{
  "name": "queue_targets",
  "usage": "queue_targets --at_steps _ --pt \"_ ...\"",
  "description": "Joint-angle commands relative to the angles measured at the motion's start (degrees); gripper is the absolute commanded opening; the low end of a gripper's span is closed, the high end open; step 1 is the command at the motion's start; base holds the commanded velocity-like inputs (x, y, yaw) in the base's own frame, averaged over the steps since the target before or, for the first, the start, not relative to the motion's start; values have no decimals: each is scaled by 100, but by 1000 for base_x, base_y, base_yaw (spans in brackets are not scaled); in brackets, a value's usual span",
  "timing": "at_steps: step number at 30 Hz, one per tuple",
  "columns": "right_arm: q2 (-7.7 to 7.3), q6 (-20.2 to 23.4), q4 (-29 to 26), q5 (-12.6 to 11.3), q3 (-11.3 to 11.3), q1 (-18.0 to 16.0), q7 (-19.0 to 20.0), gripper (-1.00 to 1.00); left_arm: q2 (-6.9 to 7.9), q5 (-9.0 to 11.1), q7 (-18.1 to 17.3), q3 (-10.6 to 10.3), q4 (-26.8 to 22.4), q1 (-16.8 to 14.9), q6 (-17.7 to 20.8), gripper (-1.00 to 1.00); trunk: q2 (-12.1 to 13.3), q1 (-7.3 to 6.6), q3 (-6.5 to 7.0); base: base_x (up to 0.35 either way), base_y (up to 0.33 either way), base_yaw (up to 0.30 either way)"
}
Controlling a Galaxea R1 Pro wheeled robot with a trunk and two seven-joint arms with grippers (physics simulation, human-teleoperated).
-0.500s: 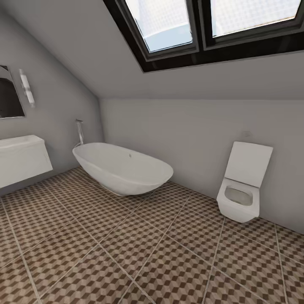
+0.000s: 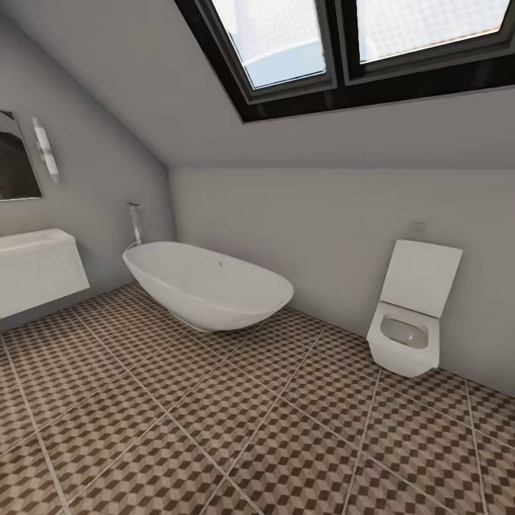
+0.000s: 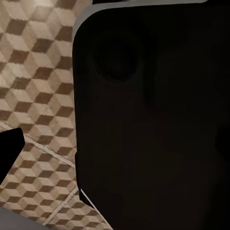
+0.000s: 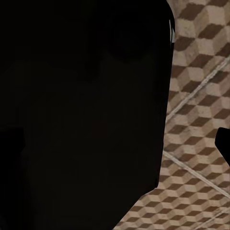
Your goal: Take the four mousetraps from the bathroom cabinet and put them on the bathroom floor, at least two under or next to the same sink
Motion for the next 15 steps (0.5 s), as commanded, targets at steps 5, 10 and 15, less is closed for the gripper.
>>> queue_targets --at_steps 5,10,15 --pt "0 -2 0 4 3 -1 -1 100 0 46 -1 5 -30 0 -17 100 -2 0 -4 0 0 0" --pt "0 -6 0 2 3 -1 -2 100 0 60 -1 9 -38 0 -19 100 -2 0 -4 0 0 0" --pt "2 -19 0 -1 -10 -1 -13 100 0 66 -1 10 -41 0 -21 100 -2 0 -4 0 0 0"
